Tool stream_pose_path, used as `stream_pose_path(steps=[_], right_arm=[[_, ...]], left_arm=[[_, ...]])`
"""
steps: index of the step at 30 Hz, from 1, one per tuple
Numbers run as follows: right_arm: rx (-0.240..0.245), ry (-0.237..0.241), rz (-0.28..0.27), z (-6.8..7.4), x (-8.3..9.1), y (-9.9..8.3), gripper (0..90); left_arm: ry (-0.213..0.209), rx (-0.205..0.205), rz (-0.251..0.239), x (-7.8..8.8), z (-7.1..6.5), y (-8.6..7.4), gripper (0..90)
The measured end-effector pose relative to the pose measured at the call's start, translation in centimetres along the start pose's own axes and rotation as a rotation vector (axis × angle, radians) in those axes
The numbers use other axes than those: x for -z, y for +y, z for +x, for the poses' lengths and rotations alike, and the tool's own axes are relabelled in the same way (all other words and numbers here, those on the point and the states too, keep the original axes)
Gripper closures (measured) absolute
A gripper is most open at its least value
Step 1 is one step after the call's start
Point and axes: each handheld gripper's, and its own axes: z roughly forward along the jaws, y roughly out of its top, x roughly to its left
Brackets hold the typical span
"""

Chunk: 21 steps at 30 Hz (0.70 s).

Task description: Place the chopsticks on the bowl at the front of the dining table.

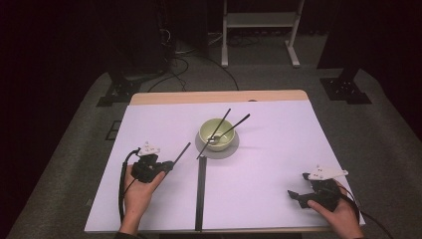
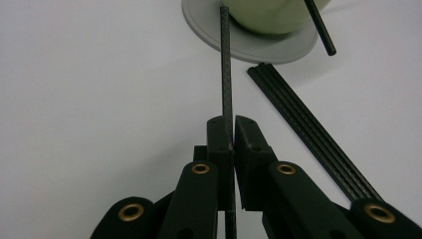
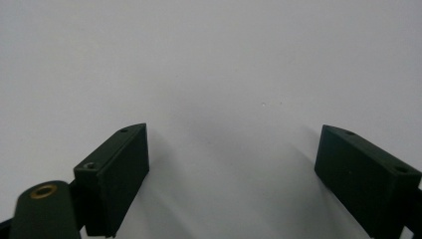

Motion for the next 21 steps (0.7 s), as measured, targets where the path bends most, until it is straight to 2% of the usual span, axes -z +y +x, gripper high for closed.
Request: stream_pose_path(steps=[10, 21], right_arm=[[-0.001, 0.0, 0.0, 0.0, 0.0, 0.0, 12.2], [-0.001, 0.0, 0.0, 0.0, 0.0, 0.0, 12.2]], left_arm=[[-0.006, 0.015, -0.013, 0.2, 0.0, 1.5, 86.4], [-0.016, 0.005, -0.019, 0.3, -0.4, 3.8, 86.3]])
